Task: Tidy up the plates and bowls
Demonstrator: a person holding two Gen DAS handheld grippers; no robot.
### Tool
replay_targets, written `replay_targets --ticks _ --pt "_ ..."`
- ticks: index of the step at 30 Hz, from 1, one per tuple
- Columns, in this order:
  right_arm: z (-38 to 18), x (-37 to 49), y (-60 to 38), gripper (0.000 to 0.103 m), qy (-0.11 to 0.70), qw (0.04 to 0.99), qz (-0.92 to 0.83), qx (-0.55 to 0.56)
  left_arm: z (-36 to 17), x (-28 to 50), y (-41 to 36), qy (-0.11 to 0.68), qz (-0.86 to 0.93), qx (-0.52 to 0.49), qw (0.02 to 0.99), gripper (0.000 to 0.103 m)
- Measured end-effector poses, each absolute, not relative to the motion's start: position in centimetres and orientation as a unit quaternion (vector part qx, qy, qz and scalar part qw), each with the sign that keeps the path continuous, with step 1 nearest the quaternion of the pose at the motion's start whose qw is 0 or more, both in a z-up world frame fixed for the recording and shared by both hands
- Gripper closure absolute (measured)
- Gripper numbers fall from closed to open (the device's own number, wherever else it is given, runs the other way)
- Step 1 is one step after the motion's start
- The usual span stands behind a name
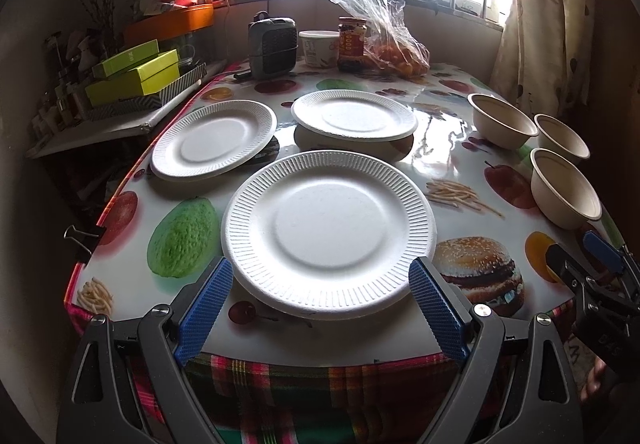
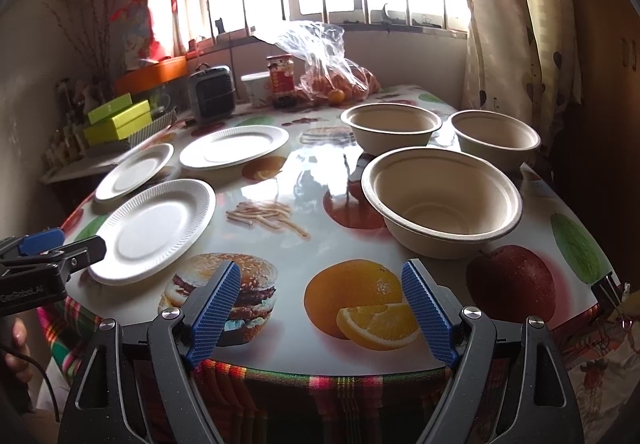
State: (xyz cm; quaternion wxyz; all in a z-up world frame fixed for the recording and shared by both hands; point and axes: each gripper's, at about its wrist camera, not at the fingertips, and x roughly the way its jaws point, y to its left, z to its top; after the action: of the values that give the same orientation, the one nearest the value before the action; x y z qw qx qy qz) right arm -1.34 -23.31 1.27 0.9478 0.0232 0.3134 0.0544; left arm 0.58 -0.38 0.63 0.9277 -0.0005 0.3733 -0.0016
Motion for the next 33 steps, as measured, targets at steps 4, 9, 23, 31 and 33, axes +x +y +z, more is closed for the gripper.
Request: replay_targets --ticks 4,9,23,31,33 --pt "1.24 -1.34 -23.36 0.02 0.314 0.948 0.054 0.024 0.67 0.61 -0.38 0.372 -0.001 0.0 0.928 0.013" --pt "1.21 -1.31 -23.37 0.02 0.313 0.948 0.054 0.023 0.65 0.64 -0.37 0.374 -0.001 0.0 0.927 0.013" --pt "1.12 -1.12 -23.82 0.02 0.315 0.948 0.051 0.024 0.86 0.49 -0.29 0.372 -0.002 0.0 0.928 0.013" --pt "1.13 -1.2 -23.78 0.02 0.315 0.947 0.051 0.023 0.85 0.46 -0.27 0.372 -0.002 0.0 0.928 0.013" --pt "1.14 -1.19 -23.76 0.02 0.315 0.947 0.051 0.023 0.86 0.47 -0.27 0.372 -0.002 0.0 0.928 0.013"
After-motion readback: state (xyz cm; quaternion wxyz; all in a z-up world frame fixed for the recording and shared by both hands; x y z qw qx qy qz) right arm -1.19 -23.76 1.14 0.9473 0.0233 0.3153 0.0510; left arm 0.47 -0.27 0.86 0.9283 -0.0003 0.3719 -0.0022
